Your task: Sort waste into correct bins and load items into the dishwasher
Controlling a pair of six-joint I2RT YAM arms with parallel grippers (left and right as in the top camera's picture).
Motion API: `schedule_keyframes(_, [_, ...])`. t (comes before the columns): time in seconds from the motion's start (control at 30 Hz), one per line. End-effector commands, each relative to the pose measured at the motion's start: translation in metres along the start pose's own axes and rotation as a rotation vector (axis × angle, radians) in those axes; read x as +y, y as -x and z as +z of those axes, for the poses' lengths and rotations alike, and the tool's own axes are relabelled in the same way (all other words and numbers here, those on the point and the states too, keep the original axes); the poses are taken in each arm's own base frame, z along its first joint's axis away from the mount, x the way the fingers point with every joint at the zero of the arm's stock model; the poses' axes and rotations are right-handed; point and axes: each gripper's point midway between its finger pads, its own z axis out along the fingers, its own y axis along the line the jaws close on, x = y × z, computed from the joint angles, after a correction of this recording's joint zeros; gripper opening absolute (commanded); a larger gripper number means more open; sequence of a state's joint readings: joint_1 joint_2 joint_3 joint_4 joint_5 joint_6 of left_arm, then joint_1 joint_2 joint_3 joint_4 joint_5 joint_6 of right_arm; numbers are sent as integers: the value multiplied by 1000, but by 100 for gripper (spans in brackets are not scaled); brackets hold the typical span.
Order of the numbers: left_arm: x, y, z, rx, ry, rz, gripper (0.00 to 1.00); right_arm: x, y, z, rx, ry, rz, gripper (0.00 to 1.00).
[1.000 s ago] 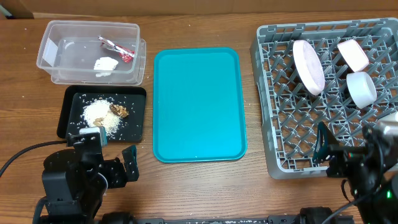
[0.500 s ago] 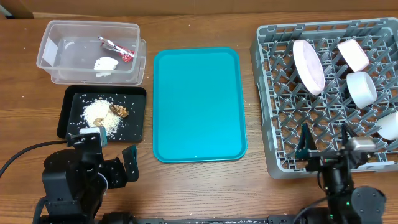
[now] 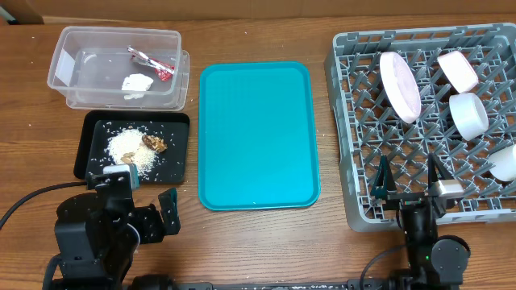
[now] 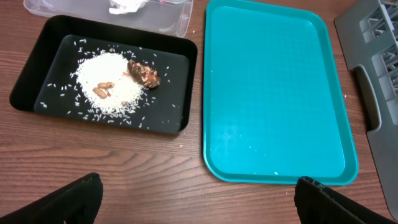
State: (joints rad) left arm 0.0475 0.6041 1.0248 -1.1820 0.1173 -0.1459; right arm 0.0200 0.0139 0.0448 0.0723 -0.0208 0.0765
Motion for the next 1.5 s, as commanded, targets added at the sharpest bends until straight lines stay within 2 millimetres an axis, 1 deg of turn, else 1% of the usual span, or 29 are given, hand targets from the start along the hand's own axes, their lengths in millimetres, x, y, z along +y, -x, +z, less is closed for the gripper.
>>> schedule_keyframes(0.0, [-1, -1, -1, -5, -6, 18, 100, -10, -18, 0, 34, -43, -9, 100])
schedule_keyframes(0.07, [-1, -1, -1, -5, -6, 18, 100, -10, -28, -1, 74, -44, -26, 100])
schedule_keyframes(0.17, [-1, -1, -1, -5, -6, 18, 100, -14, -52, -4, 175, -58, -23, 100])
schedule_keyframes(1.47, [-1, -1, -1, -5, -6, 18, 100, -13, -52, -4, 176, -54, -22, 100])
